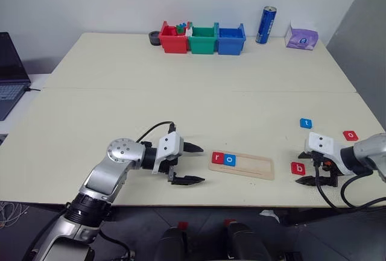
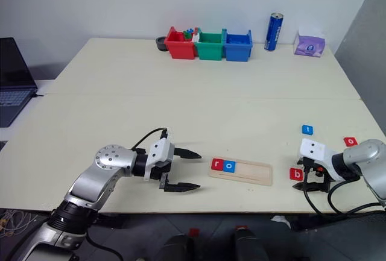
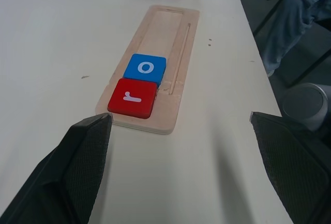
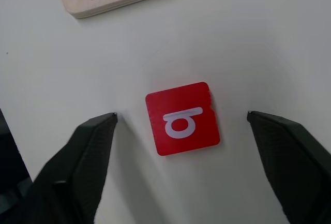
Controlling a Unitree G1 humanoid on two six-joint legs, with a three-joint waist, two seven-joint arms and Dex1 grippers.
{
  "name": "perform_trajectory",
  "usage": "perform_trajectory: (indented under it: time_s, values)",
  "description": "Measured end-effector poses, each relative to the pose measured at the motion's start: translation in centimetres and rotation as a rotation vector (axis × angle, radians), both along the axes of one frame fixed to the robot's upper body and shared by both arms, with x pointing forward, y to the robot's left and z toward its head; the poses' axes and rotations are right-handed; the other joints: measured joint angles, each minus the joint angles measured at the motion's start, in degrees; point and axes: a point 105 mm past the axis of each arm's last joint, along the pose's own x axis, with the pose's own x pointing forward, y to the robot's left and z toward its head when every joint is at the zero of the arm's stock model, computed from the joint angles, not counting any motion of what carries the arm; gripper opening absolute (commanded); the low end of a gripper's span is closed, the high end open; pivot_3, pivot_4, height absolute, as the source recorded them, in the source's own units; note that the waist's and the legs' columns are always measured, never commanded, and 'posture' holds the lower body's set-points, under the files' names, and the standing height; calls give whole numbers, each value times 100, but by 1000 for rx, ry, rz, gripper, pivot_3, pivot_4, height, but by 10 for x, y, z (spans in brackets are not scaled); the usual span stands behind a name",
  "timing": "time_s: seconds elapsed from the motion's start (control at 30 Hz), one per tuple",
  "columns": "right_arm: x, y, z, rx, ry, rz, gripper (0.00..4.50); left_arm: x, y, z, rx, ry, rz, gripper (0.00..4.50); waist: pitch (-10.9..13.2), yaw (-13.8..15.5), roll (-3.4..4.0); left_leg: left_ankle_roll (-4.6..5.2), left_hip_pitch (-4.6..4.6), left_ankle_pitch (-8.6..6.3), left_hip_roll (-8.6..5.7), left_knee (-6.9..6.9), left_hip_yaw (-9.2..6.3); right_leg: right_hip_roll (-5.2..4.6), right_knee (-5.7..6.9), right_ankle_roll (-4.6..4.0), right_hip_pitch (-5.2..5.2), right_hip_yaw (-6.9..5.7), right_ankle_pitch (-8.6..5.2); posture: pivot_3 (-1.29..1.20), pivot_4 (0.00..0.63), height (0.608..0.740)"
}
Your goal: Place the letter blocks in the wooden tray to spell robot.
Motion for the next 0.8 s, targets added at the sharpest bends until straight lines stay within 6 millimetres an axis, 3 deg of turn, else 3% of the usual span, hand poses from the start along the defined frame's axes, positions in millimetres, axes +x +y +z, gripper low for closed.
perform_trajectory:
  time_s: [0.17, 0.27, 0.37, 0.5, 0.6, 0.8]
  values:
    - [-1, 3, 0, 23, 5, -1, 1491, -1, 4, -3, 13, 14, 24, 4500, 0, 0, 0, 0, 1, 0, 0, 0, 0, 0, 2, 0, 0, 0, 0, 0, 150, 740]
    - [-5, 10, 5, 52, -8, 12, 1463, -1, 7, -4, 20, 17, 34, 4500, 1, 3, 2, 0, 0, 0, 0, 0, -2, 0, 1, 0, 0, 0, 0, 0, 150, 740]
    - [-9, 23, 25, 104, -60, 33, 1463, -1, 10, -6, 28, 21, 44, 4500, 2, -2, 4, 0, 1, 0, 1, 0, -6, 0, 2, 0, -1, 1, 0, 0, 150, 740]
    - [-18, 62, 49, 213, -141, 95, 1463, 1, 17, -5, 36, 14, 69, 4500, 1, -6, 2, -1, 1, 0, 2, 0, -11, 3, 3, 0, 1, -1, 0, 0, 150, 740]
    - [-23, 88, 42, 277, -139, 121, 1463, 1, 18, -6, 39, 18, 77, 4500, 1, 0, 2, -1, 0, 0, 1, 1, -8, 1, 3, 1, 1, -2, 0, 0, 150, 740]
    - [-9, 121, 19, 296, -139, 132, 1463, 1, 18, -6, 40, 20, 85, 4500, 2, -3, 2, 0, -2, 0, -2, 2, -5, -1, 2, 1, -3, 1, 0, 0, 150, 740]
